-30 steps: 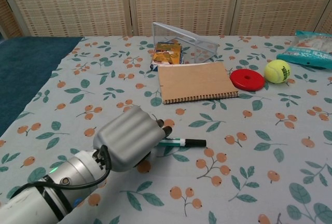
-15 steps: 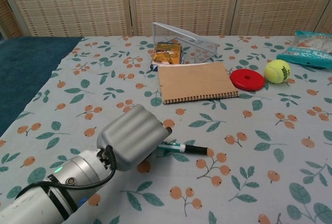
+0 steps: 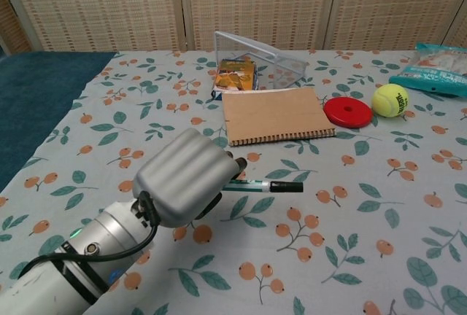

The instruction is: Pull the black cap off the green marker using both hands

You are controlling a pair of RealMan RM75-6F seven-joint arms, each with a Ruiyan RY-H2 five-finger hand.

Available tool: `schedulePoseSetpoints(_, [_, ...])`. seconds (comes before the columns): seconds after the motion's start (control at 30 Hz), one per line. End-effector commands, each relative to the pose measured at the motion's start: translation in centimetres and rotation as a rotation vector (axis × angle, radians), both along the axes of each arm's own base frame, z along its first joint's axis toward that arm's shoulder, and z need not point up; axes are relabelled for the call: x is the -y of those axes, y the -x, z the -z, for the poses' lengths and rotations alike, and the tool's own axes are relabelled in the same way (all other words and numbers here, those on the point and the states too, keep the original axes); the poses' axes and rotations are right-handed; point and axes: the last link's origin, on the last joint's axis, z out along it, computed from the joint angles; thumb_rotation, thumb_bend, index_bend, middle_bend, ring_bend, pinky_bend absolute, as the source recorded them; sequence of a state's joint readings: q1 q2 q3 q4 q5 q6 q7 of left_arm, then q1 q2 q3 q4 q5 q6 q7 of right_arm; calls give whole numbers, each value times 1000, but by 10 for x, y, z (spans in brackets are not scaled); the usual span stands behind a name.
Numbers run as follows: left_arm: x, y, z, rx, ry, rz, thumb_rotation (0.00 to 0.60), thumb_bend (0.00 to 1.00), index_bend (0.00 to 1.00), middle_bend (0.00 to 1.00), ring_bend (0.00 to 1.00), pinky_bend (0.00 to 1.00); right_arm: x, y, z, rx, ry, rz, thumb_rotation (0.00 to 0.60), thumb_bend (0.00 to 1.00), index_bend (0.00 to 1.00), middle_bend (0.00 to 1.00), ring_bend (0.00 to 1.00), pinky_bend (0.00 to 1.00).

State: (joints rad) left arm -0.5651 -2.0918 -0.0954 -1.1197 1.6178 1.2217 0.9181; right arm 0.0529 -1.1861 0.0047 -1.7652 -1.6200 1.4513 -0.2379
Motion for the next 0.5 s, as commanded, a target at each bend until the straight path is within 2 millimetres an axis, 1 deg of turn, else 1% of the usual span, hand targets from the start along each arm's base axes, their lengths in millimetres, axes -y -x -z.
schedulePoseSetpoints(0.03, [-3, -10, -10, 14, -25, -18, 600, 581, 928, 997, 882, 1000, 19, -29, 23, 16, -51, -75, 573, 175, 183, 0, 0, 0])
schedulePoseSetpoints(0.17, [0, -21, -21, 40, -34, -18, 600, 598, 929, 999, 882, 1000, 39, -54, 47, 46, -102, -110, 578, 175, 190, 0, 0, 0])
schedulePoseSetpoints(0.27, [3, -27, -27, 59, -33, -18, 600, 603, 929, 1000, 882, 1000, 49, -69, 66, 72, -140, -132, 593, 175, 234, 0, 0, 0])
schedulePoseSetpoints(0.37, [5, -31, -29, 63, -28, -17, 600, 603, 929, 1000, 883, 1000, 56, -83, 84, 105, -156, -161, 600, 175, 291, 0, 0, 0])
schedulePoseSetpoints(0.5, [7, -35, -30, 74, -17, -18, 600, 602, 928, 1000, 883, 1000, 59, -95, 102, 161, -150, -189, 600, 175, 379, 0, 0, 0])
